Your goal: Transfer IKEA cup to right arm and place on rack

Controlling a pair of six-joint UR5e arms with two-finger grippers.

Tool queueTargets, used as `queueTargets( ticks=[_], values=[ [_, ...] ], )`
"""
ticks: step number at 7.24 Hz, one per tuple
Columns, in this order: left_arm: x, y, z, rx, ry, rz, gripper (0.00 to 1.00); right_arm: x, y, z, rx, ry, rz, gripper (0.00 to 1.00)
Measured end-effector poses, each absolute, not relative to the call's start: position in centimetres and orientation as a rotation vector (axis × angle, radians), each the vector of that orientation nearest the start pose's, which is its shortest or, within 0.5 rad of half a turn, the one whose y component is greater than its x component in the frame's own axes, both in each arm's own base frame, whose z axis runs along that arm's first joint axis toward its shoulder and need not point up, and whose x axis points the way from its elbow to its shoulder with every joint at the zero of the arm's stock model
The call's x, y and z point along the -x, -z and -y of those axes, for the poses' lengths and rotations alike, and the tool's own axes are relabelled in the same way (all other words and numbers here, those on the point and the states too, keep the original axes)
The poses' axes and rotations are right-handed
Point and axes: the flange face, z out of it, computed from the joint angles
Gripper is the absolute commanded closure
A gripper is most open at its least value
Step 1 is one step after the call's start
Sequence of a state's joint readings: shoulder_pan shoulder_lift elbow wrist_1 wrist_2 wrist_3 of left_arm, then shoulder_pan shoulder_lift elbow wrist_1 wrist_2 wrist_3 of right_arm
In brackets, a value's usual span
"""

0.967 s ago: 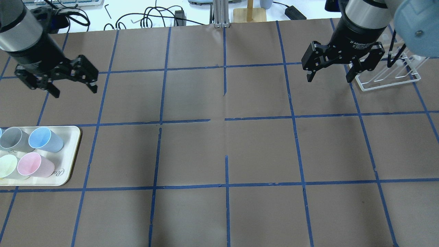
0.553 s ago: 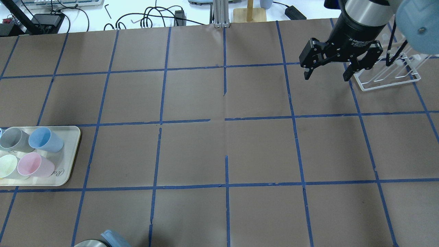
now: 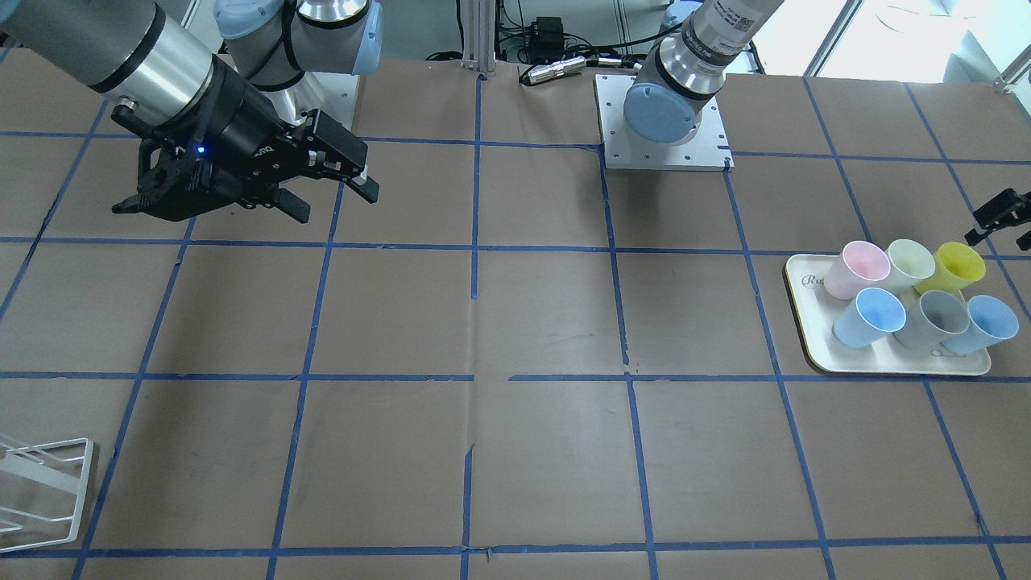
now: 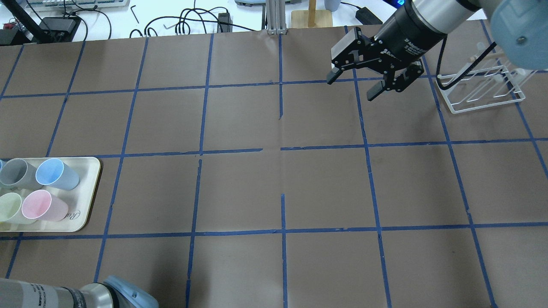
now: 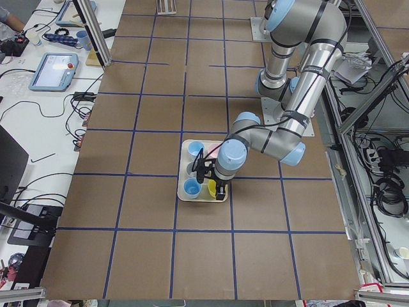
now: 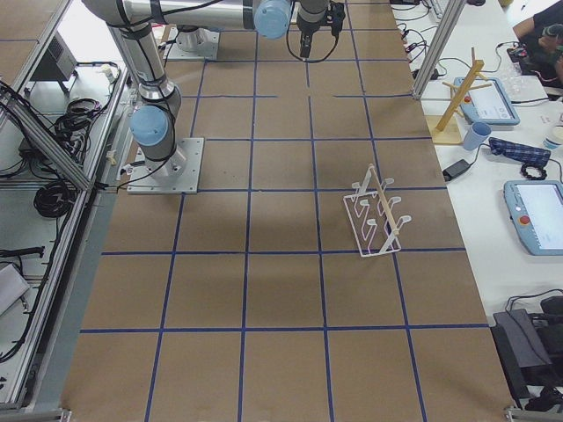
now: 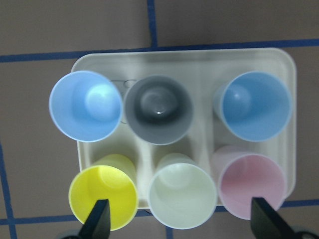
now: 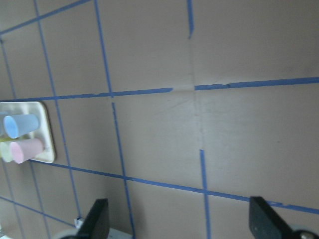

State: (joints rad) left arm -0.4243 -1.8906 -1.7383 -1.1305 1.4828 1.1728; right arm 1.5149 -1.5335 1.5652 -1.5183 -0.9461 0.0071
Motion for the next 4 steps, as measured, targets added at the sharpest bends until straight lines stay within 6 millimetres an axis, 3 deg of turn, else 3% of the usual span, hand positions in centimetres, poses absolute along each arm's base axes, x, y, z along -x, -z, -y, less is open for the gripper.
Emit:
queueTargets(
  ticks=[2, 4],
  values=[
    [-48.4, -25.7, 36.4, -0.047, 0.088, -3.236, 0.0, -16.8, -47.8, 51.1, -0.172, -0.12, -2.255, 0.0],
    [-48.2, -24.8, 37.3, -0.066, 0.074, -3.243, 0.05, -17.3, -45.3, 50.3, -0.214, -0.161, -2.032, 0.0]
  ],
)
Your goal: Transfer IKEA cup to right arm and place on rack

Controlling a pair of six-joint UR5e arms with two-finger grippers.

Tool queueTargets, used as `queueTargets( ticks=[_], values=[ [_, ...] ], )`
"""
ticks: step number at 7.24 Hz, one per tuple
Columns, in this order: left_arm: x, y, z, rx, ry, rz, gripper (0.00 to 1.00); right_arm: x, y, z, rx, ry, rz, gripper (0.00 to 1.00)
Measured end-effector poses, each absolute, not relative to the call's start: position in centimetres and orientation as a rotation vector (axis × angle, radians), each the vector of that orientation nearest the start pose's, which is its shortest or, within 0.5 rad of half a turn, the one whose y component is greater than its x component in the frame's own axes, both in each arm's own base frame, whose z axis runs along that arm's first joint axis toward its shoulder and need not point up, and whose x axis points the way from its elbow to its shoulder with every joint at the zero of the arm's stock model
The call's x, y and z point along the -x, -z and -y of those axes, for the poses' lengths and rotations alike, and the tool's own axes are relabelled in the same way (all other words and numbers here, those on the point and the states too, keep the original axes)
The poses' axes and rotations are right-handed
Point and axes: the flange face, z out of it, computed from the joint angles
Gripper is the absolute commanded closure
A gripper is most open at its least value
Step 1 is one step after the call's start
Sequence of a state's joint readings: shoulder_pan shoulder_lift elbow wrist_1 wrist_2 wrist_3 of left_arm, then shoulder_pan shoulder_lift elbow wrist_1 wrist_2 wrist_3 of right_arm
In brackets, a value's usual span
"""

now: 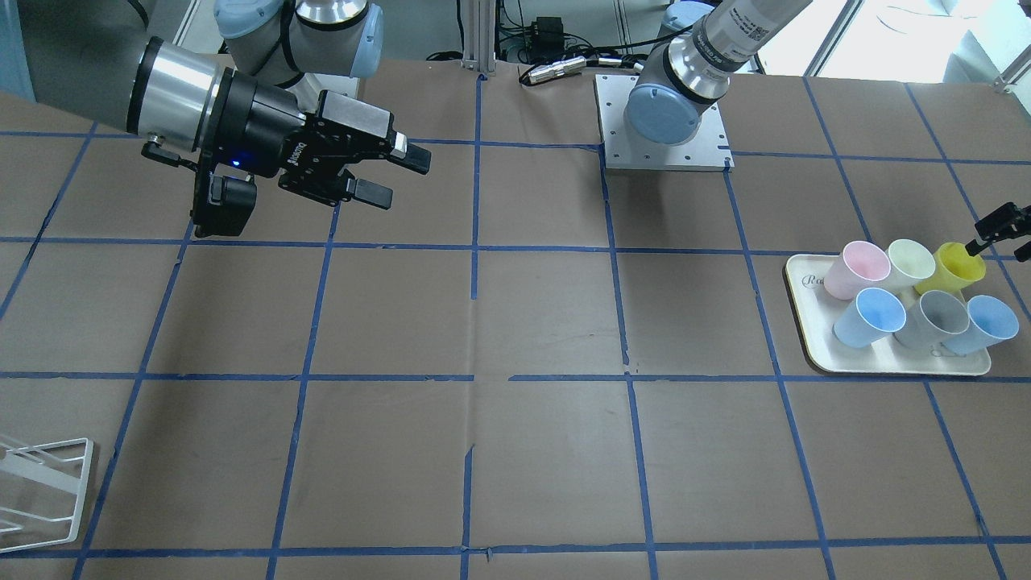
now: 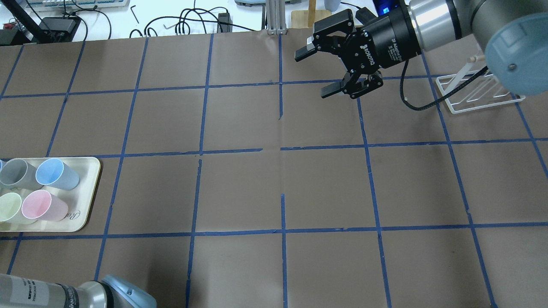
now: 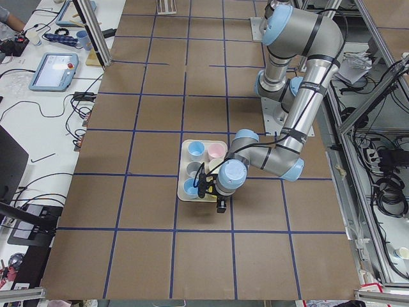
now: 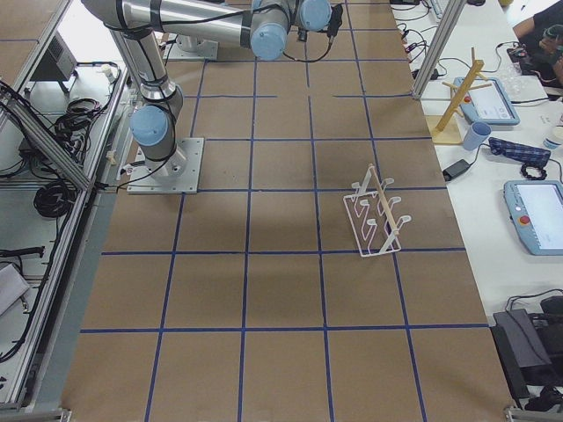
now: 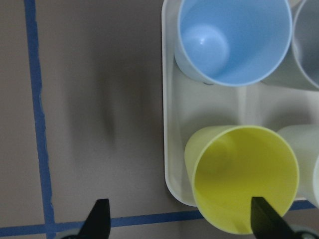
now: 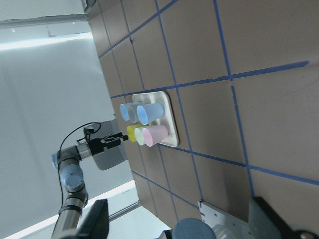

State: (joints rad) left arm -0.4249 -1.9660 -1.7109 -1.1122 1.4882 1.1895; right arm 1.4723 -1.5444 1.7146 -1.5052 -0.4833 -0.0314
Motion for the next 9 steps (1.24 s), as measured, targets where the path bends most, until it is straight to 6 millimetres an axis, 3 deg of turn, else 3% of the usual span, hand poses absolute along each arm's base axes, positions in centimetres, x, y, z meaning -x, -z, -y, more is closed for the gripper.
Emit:
queueTargets(
  ticks=[1, 2, 4, 5, 7, 9],
  values=[
    [-48.1, -23.8, 37.4, -0.068, 0.054, -3.253, 0.24, -17.6, -44.1, 49.8, -0.216, -0.165, -1.952, 0.0],
    [-48.2, -23.0, 37.4, -0.071, 0.022, -3.256, 0.48, -17.9, -43.6, 49.4, -0.226, -0.163, -1.869, 0.0],
    [-48.7, -22.2, 37.5, -0.082, -0.012, -3.244, 0.79, -18.3, -42.8, 48.6, -0.254, -0.154, -1.72, 0.0],
    [-48.6, -22.0, 37.9, -0.093, -0.013, -3.24, 0.88, -18.4, -42.0, 48.2, -0.251, -0.141, -1.678, 0.0],
    [-48.1, -23.0, 38.3, -0.114, 0.022, -3.242, 0.9, -18.6, -41.4, 47.6, -0.213, -0.105, -1.666, 0.0],
    [-47.1, -25.6, 38.5, -0.114, 0.093, -3.288, 0.9, -18.7, -41.7, 47.8, -0.155, -0.044, -1.675, 0.0]
  ],
)
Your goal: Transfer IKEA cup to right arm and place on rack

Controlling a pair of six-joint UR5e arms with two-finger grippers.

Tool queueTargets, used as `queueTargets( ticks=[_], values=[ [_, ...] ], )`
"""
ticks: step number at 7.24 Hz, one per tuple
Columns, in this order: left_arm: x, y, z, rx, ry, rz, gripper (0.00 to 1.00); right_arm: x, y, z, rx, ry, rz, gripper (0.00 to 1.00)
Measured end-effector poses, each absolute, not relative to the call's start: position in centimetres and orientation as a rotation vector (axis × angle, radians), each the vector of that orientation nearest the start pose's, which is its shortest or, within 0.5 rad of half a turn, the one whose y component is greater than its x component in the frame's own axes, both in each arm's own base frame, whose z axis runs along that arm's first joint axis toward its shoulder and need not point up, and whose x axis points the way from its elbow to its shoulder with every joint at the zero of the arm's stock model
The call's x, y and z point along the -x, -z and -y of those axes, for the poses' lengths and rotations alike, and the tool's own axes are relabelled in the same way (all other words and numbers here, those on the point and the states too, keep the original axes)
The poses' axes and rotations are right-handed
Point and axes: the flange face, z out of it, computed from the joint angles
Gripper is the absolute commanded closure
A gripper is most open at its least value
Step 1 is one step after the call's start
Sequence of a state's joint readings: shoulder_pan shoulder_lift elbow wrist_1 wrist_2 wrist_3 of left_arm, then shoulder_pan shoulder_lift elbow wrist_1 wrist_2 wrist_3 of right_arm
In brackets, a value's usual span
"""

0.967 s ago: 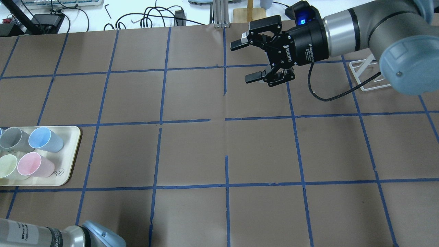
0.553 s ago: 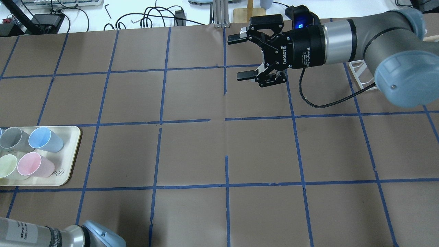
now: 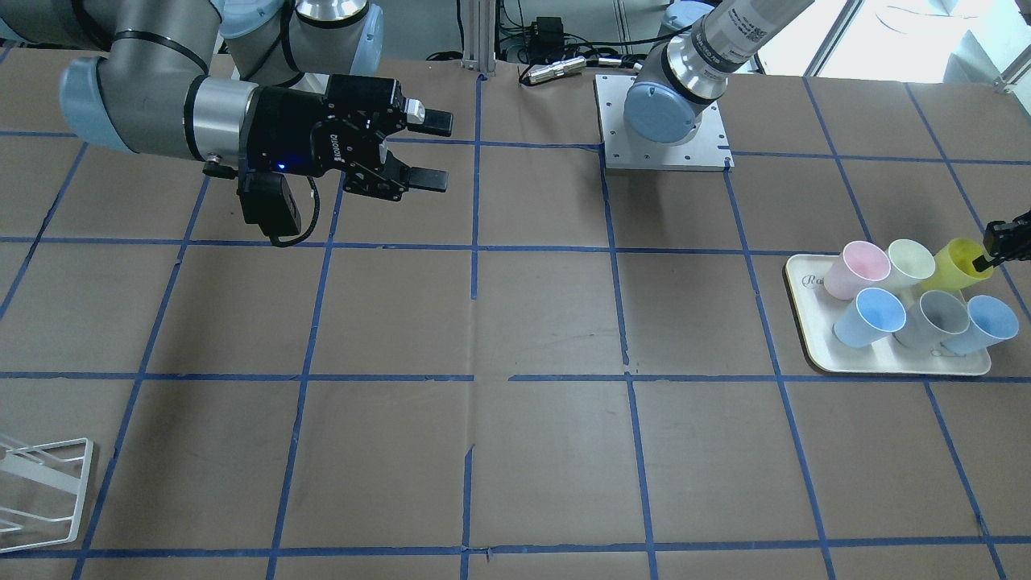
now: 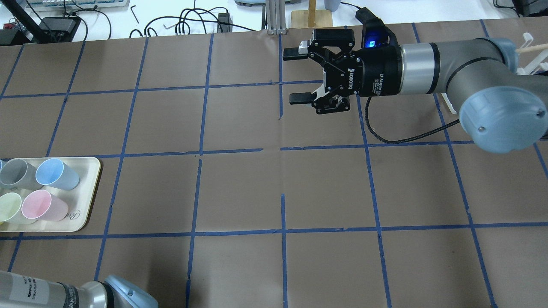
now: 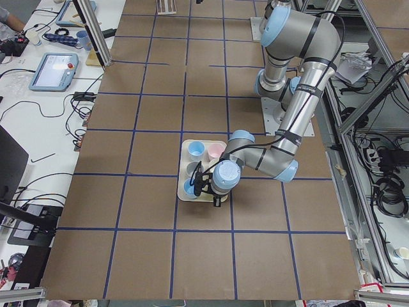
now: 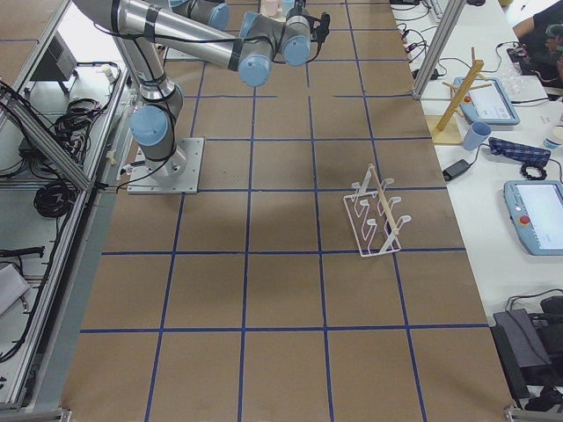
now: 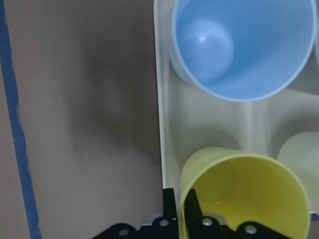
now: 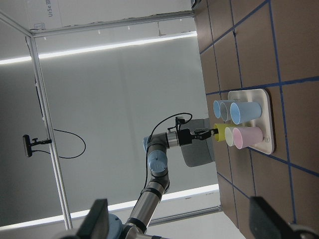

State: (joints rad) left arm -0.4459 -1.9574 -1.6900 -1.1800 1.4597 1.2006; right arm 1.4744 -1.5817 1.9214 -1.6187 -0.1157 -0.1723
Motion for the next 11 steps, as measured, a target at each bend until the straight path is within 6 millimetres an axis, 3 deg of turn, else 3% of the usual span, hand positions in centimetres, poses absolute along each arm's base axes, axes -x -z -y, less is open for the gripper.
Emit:
queueTargets(
  ticks=[3, 5, 6, 7, 9, 11],
  values=[
    [-43.3, -33.7, 40.6, -0.201, 0.085, -3.38, 0.91, -18.5, -42.0, 47.8, -0.148, -0.022, -1.661, 0.0],
    [-38.6, -38.7, 43.3, -0.325, 0.072, -3.458, 0.91, -18.5, -42.2, 47.8, -0.149, -0.018, -1.653, 0.0],
    [-35.4, -40.1, 44.9, -0.391, 0.104, -3.511, 0.91, -18.4, -42.2, 47.8, -0.15, -0.017, -1.651, 0.0],
    [-30.8, -41.1, 47.0, -0.47, 0.175, -3.598, 0.91, -18.4, -42.2, 47.8, -0.151, -0.017, -1.651, 0.0],
    [-19.4, -41.2, 51.2, -0.548, 0.291, -3.854, 0.91, -18.3, -42.3, 47.9, -0.16, -0.023, -1.653, 0.0],
    [-9.1, -41.7, 52.4, -0.29, 0.192, -4.139, 0.91, -17.6, -42.1, 48.0, -0.188, -0.034, -1.67, 0.0]
  ],
)
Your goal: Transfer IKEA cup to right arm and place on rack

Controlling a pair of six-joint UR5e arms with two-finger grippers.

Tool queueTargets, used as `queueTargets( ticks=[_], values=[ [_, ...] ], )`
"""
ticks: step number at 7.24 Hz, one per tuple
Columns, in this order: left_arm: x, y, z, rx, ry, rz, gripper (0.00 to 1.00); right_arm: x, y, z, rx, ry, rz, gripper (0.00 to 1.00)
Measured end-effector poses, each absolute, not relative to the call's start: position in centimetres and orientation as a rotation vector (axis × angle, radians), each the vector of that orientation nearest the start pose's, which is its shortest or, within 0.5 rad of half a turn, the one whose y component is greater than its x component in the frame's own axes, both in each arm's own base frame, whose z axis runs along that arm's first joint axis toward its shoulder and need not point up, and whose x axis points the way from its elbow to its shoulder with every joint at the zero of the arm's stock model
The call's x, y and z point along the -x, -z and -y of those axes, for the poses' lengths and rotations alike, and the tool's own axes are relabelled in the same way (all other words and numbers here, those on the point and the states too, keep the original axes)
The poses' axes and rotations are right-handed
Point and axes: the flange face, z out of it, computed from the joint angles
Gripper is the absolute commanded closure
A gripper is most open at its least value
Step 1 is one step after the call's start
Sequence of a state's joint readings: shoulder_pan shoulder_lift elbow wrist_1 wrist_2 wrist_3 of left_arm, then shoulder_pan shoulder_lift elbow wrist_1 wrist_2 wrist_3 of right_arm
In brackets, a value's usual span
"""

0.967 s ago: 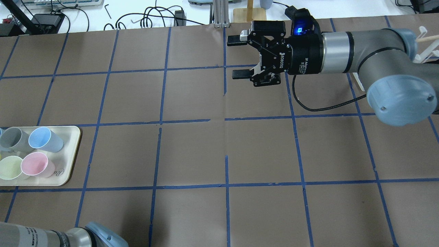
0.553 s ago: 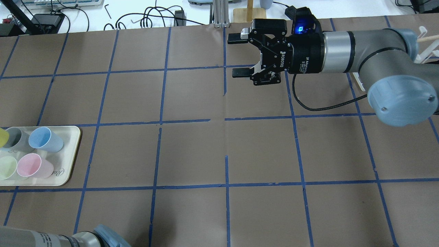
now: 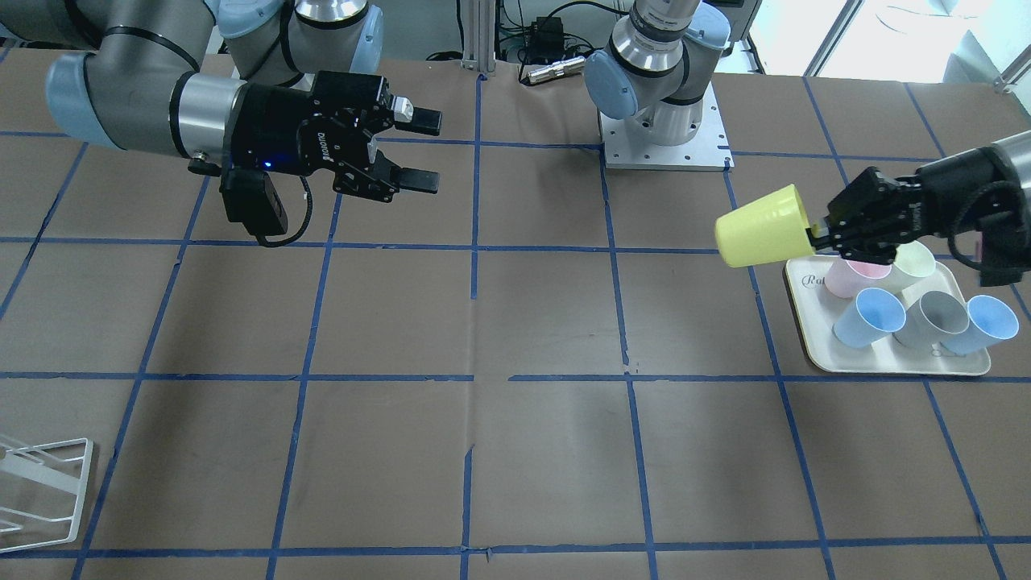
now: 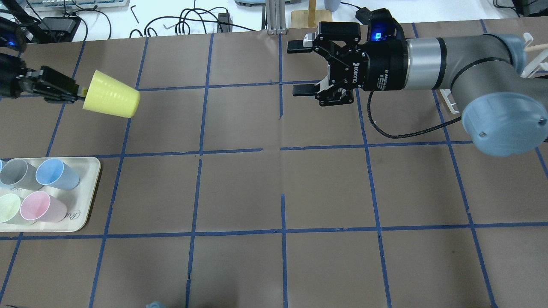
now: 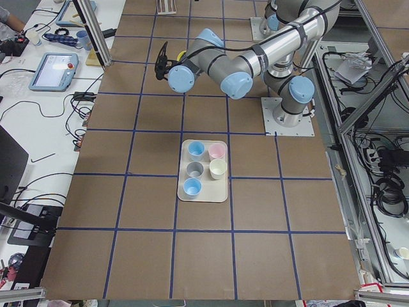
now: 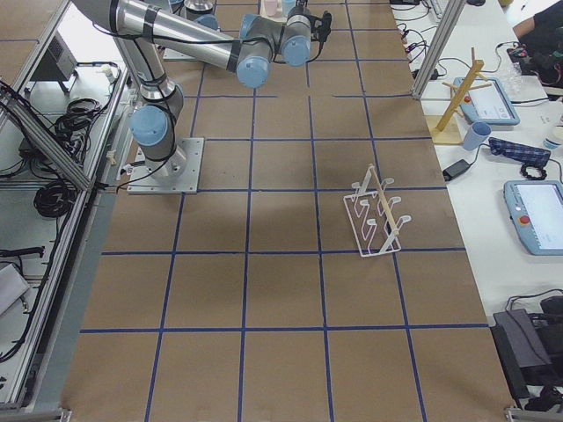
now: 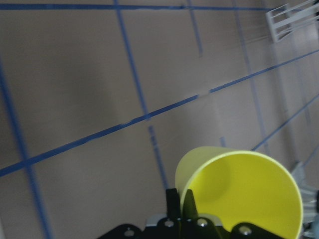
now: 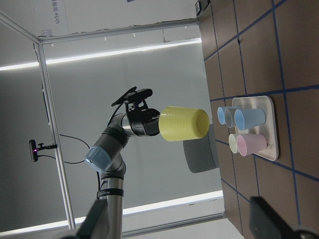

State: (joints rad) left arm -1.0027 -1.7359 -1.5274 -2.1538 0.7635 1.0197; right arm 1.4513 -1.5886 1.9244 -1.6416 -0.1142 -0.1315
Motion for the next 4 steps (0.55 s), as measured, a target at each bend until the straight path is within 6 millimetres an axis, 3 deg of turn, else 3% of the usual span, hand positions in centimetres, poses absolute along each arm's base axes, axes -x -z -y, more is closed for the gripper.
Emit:
queueTargets(
  ticks=[2, 4],
  values=[
    [-2.0, -43.6, 52.1, -0.014, -0.048, 1.968, 0.9, -16.9, -42.0, 48.0, -0.301, -0.121, -1.698, 0.0],
    [5.4, -43.6, 51.8, -0.131, -0.014, 1.814, 0.89, -17.0, -42.5, 47.6, -0.384, -0.191, -1.692, 0.0]
  ],
)
